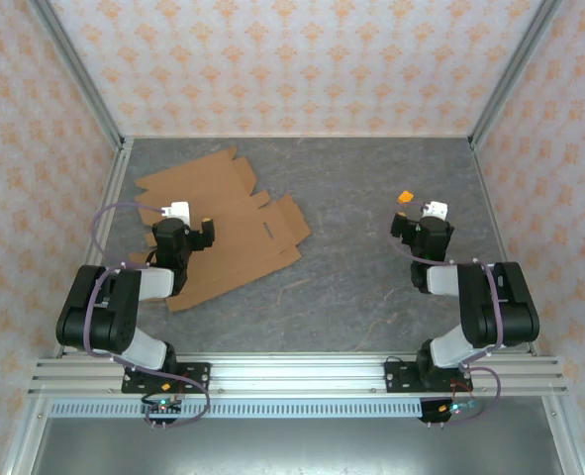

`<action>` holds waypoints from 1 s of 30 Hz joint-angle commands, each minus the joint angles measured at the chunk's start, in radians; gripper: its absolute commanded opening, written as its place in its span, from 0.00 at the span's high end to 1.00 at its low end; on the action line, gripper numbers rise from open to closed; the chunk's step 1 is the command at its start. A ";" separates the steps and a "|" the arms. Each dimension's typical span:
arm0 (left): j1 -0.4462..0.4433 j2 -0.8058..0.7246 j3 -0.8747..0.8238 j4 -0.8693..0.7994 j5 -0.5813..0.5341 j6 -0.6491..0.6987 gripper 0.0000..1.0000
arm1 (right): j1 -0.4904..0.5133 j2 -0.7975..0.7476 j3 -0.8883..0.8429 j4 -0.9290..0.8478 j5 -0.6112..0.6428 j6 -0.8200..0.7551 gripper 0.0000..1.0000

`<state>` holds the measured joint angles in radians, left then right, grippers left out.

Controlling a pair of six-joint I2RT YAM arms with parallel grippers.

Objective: Fold the paper box

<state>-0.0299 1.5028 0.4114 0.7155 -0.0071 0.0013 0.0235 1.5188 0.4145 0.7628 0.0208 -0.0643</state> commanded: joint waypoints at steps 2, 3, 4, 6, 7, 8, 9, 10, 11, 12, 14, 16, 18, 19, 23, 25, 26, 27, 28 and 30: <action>0.010 -0.009 0.021 0.015 -0.004 0.013 0.00 | 0.000 0.001 0.010 -0.003 -0.010 0.010 0.01; 0.010 -0.009 0.021 0.015 -0.004 0.014 0.00 | 0.000 0.001 0.011 -0.003 -0.010 0.010 0.01; 0.010 -0.009 0.021 0.015 -0.005 0.014 0.00 | 0.000 0.001 0.011 -0.003 -0.010 0.011 0.01; 0.010 -0.009 0.021 0.015 -0.005 0.013 0.00 | 0.000 0.001 0.011 -0.003 -0.010 0.011 0.01; 0.011 -0.009 0.022 0.015 -0.005 0.013 0.00 | 0.000 0.001 0.011 -0.003 -0.010 0.011 0.01; 0.010 -0.009 0.021 0.015 -0.005 0.013 0.00 | 0.000 0.000 0.011 -0.003 -0.010 0.011 0.01; 0.010 -0.009 0.021 0.015 -0.005 0.013 0.00 | 0.000 0.001 0.010 -0.003 -0.010 0.011 0.01; 0.010 -0.009 0.022 0.015 -0.004 0.014 0.00 | 0.000 0.001 0.011 -0.003 -0.010 0.010 0.01; 0.010 -0.009 0.021 0.015 -0.005 0.013 0.00 | 0.000 0.001 0.010 -0.003 -0.010 0.011 0.01; 0.010 -0.008 0.022 0.015 -0.005 0.014 0.00 | 0.000 0.001 0.011 -0.003 -0.010 0.011 0.01; 0.010 -0.009 0.021 0.015 -0.005 0.013 0.00 | 0.000 0.001 0.010 -0.003 -0.010 0.012 0.01; 0.010 -0.009 0.021 0.015 -0.005 0.012 0.00 | 0.000 0.001 0.010 -0.004 -0.010 0.011 0.01; 0.010 -0.009 0.021 0.015 -0.004 0.014 0.00 | 0.000 0.000 0.010 -0.003 -0.011 0.012 0.01; 0.010 -0.009 0.021 0.015 -0.005 0.014 0.00 | 0.000 0.001 0.012 -0.003 -0.010 0.012 0.01; 0.010 -0.007 0.021 0.014 -0.005 0.012 0.00 | 0.000 0.001 0.011 -0.004 -0.011 0.012 0.01; 0.010 -0.009 0.022 0.013 -0.004 0.012 0.00 | 0.000 -0.002 0.009 -0.001 -0.009 0.010 0.01; 0.010 -0.009 0.020 0.017 -0.003 0.013 0.00 | 0.000 -0.007 0.009 -0.001 0.013 0.019 0.01; 0.010 -0.015 0.025 0.000 -0.006 0.013 0.00 | 0.000 -0.031 0.013 -0.025 0.047 0.035 0.01; 0.010 -0.041 0.048 -0.057 -0.014 0.010 0.00 | 0.000 -0.067 0.021 -0.068 0.075 0.046 0.01; 0.010 -0.116 0.154 -0.321 -0.074 -0.017 0.00 | 0.000 -0.184 0.046 -0.202 0.135 0.068 0.01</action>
<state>-0.0299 1.4788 0.4496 0.6155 -0.0139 0.0002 0.0235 1.4647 0.4168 0.6834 0.0593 -0.0406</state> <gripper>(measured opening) 0.999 0.993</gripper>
